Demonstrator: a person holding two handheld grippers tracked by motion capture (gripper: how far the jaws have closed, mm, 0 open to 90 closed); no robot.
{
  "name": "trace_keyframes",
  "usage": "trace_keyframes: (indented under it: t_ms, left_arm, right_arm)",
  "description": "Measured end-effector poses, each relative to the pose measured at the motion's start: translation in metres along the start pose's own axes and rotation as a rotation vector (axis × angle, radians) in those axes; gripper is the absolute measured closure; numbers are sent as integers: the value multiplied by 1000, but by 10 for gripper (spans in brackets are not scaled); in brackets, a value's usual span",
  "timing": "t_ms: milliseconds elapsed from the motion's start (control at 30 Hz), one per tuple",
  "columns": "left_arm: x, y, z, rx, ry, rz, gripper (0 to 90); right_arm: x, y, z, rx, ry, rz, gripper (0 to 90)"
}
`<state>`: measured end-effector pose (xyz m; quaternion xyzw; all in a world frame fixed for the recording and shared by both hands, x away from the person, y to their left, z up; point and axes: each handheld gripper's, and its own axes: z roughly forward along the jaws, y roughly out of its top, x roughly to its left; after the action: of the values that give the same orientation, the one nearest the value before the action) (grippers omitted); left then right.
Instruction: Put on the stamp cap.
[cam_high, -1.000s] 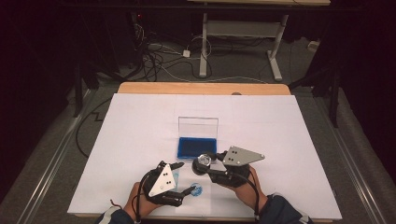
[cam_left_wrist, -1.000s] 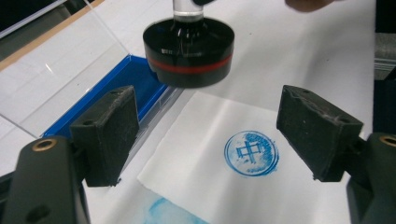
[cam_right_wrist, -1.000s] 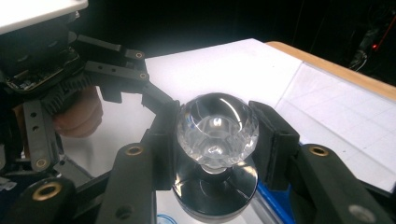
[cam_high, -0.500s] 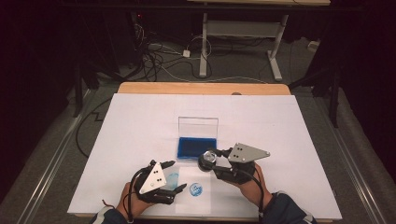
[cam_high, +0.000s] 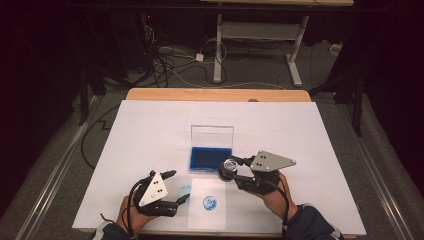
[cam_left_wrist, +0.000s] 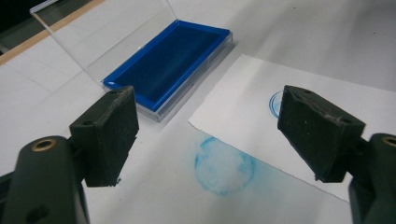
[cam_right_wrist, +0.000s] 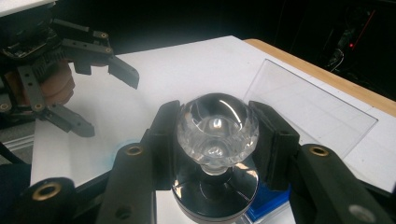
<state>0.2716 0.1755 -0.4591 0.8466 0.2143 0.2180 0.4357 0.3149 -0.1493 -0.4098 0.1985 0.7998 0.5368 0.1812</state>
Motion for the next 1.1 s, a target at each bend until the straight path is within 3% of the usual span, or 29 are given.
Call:
trace_keyframes:
  t_ms: [567,767,1100]
  left_arm:
    - [15,-24,-21,28,77,-43,194]
    - [17,-28,-23,34,98,-35,194]
    - [17,-32,-25,40,108,-44,195]
  right_arm:
    - [-8,3,-8,2,-23,-11,570]
    - [-10,3,-13,-1,-35,-9,570]
    - [-16,3,-20,4,-59,1,570]
